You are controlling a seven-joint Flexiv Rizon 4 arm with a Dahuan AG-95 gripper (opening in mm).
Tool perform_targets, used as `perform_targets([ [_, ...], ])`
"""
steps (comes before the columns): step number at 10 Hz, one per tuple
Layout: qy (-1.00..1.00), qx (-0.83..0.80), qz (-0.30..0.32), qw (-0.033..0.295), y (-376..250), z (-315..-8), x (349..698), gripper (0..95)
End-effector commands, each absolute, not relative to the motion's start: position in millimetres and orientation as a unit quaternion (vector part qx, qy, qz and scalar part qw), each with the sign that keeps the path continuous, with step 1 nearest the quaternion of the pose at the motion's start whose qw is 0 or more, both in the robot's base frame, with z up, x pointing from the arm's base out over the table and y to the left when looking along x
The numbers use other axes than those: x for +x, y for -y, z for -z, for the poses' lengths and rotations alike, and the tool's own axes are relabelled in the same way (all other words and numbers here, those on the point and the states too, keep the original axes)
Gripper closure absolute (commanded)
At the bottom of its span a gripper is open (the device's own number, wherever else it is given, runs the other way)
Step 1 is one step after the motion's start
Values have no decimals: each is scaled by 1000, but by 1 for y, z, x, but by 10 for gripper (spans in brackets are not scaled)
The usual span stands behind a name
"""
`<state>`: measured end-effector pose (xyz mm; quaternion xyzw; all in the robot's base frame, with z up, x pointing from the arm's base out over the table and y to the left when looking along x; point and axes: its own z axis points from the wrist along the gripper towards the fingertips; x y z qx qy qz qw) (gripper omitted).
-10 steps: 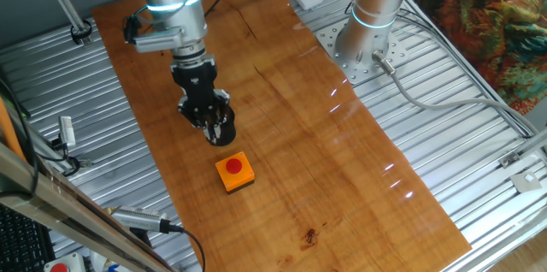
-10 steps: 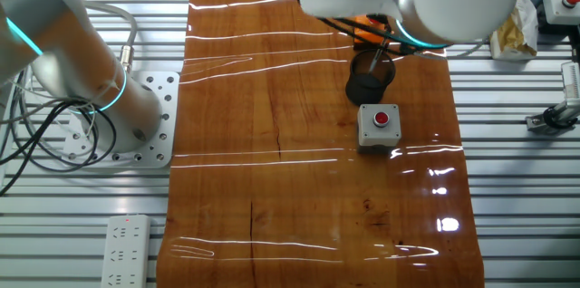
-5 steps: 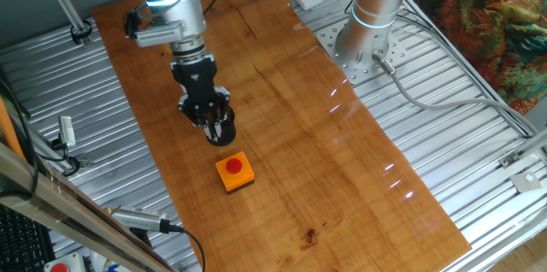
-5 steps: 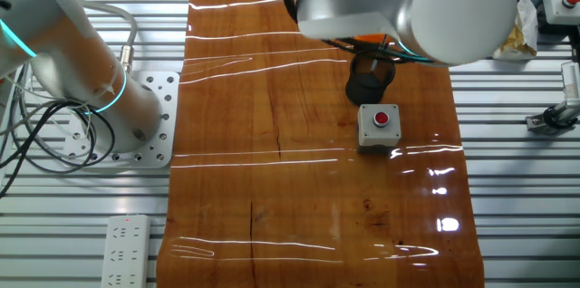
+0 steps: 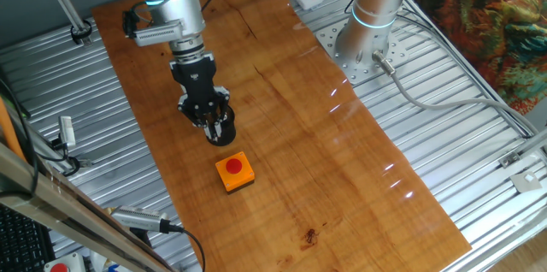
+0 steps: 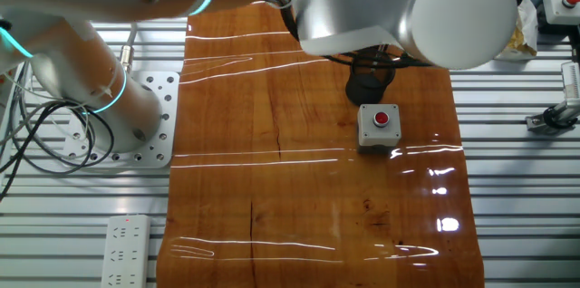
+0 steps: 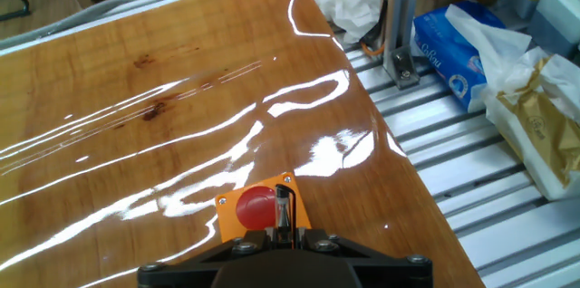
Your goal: Put the pen into the pen holder
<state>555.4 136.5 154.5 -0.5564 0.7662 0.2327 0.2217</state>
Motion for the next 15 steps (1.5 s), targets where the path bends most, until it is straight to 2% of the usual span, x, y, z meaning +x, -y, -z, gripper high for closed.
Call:
perform_targets([
  [1,-764,-560,-233,219,-136,-155,555,950],
  [11,-734,-579,-255,245,-135,-159,553,950],
  [15,-719,-581,-272,266,-135,-159,553,950],
])
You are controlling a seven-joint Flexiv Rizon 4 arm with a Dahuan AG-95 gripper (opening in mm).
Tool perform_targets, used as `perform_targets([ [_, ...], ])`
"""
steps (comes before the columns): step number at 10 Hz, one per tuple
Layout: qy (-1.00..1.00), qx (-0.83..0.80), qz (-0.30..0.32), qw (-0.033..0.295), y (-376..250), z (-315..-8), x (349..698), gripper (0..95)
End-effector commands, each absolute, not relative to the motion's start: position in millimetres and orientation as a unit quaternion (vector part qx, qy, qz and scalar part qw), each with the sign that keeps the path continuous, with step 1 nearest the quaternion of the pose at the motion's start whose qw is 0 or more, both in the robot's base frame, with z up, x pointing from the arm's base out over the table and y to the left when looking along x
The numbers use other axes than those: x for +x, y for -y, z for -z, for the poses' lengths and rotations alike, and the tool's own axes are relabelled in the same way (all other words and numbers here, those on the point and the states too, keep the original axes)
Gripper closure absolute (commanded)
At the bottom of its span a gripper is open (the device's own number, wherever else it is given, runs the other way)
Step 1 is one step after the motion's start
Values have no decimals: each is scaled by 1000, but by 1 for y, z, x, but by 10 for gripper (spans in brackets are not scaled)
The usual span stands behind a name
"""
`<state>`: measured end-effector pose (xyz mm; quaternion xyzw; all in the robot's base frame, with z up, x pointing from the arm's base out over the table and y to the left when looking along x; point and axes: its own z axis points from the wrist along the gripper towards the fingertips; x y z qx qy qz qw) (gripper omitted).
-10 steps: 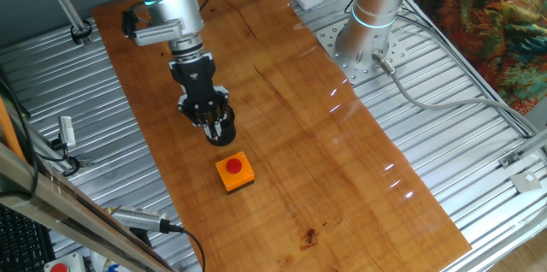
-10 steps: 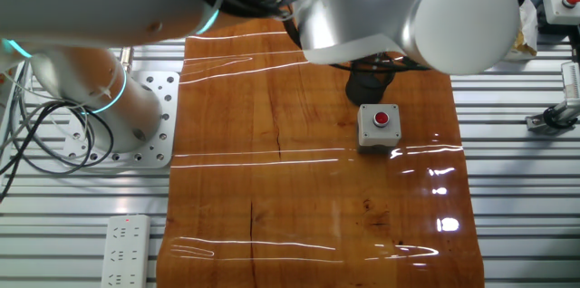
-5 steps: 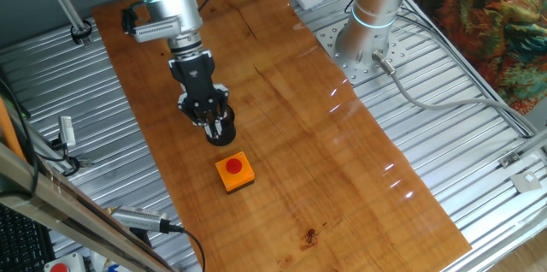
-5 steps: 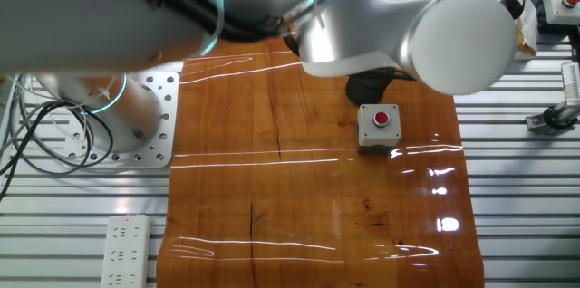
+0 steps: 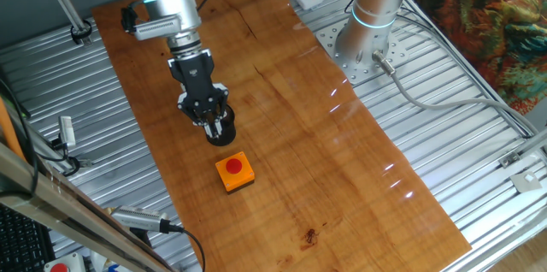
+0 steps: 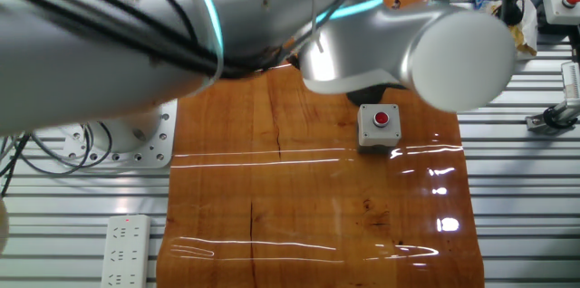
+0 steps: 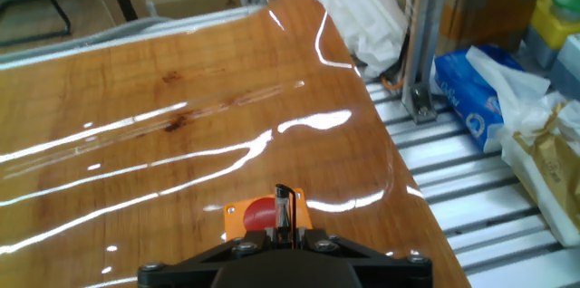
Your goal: Put the pen into the pen holder
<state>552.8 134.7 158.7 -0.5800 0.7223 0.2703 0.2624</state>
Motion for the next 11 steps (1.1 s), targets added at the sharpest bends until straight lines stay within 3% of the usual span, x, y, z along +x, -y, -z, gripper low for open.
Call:
perform_targets([
  [1,-717,-581,-275,269,-135,-159,553,950],
  [11,-710,-577,-289,282,-135,-159,553,950],
])
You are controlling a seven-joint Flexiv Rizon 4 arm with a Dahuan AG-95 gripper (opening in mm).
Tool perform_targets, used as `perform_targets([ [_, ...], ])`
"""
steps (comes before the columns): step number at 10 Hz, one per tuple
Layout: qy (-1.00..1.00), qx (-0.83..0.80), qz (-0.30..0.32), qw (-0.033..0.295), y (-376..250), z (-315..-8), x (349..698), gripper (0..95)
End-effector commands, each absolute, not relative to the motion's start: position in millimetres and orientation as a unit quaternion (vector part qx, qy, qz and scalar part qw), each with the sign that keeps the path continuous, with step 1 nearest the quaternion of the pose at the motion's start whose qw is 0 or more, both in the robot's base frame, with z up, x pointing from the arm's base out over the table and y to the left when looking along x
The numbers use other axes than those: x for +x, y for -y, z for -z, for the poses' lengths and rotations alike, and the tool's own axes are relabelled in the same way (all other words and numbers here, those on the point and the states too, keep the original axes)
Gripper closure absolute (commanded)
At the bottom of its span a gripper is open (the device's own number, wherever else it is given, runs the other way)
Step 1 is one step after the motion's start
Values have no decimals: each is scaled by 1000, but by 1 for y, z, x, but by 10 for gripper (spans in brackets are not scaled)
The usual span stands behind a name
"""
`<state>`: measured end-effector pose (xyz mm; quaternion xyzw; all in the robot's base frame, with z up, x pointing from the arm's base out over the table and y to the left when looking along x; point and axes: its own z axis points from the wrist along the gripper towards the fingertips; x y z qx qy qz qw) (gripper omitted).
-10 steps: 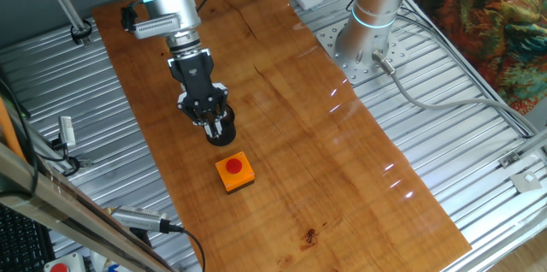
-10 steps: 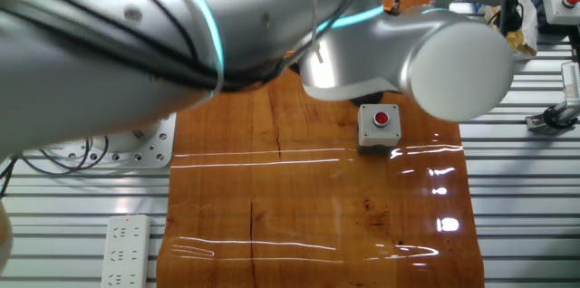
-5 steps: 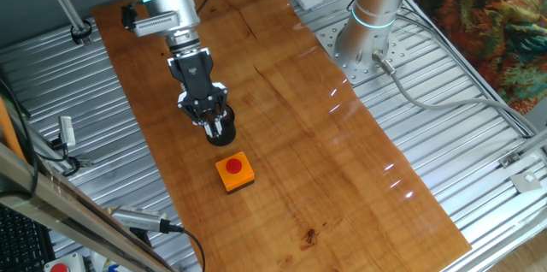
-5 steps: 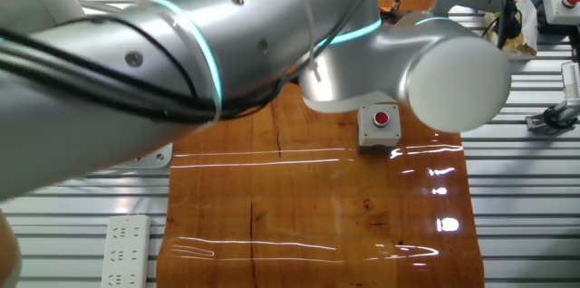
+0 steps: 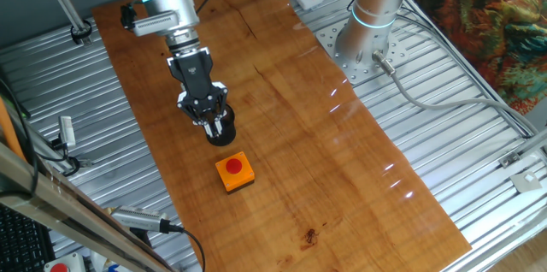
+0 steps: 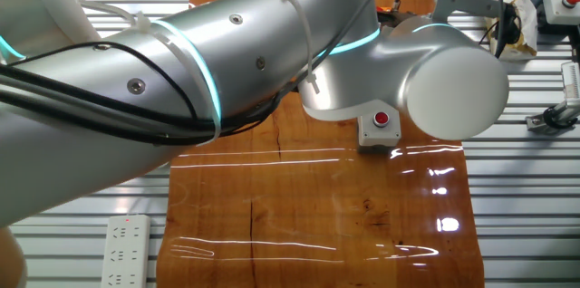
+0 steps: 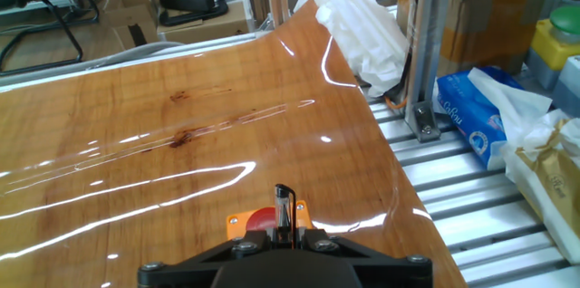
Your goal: Put the pen into the pen holder
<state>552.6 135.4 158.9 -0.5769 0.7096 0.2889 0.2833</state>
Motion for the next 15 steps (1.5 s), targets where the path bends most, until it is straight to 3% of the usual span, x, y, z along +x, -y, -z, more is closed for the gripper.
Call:
perform_targets([
  [1,-710,-577,-289,281,-135,-159,553,950],
  [15,-709,-580,-286,281,-125,-155,545,950],
])
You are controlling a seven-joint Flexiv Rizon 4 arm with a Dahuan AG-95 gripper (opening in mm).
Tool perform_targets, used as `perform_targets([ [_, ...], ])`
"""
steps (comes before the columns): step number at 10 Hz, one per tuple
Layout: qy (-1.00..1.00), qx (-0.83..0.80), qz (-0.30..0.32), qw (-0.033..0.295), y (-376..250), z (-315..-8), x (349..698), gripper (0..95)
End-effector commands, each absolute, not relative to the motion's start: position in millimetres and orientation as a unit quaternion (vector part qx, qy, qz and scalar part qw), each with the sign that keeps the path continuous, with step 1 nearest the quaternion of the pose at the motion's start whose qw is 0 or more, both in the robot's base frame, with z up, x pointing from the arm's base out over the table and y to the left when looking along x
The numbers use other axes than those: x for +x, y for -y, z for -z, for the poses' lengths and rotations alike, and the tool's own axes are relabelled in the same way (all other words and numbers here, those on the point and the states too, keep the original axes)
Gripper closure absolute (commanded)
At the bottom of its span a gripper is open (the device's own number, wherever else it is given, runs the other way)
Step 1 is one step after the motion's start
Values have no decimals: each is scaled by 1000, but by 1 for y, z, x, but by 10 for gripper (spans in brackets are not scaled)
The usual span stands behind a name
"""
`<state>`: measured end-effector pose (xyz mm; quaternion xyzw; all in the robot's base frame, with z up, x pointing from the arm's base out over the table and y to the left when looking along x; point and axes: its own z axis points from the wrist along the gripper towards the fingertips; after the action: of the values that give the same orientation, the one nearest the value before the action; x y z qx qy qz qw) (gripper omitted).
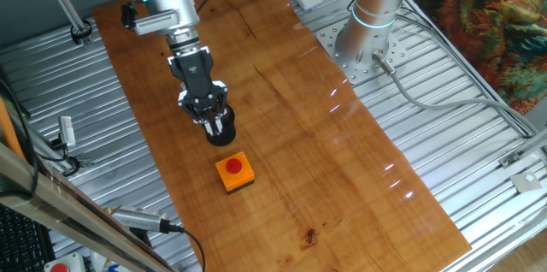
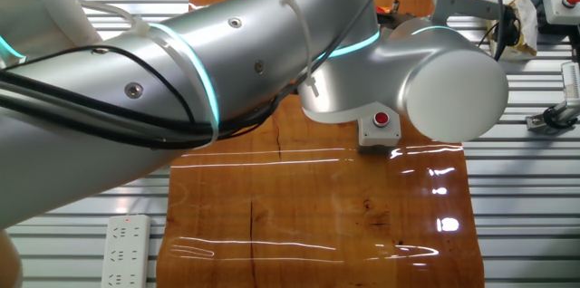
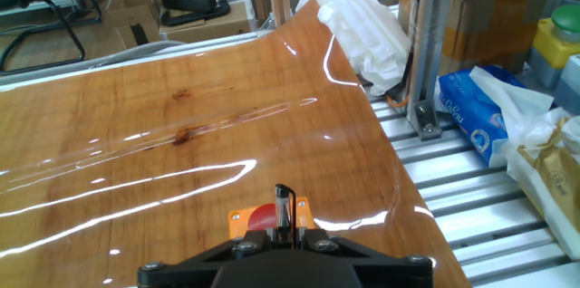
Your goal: Put the pen into the pen holder
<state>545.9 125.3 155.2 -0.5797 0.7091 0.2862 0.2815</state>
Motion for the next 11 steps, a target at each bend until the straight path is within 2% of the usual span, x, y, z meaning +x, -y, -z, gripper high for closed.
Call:
perform_targets([
  [1,-708,-581,-285,282,-123,-154,544,950],
  [11,-697,-594,-276,293,-113,-133,534,950],
])
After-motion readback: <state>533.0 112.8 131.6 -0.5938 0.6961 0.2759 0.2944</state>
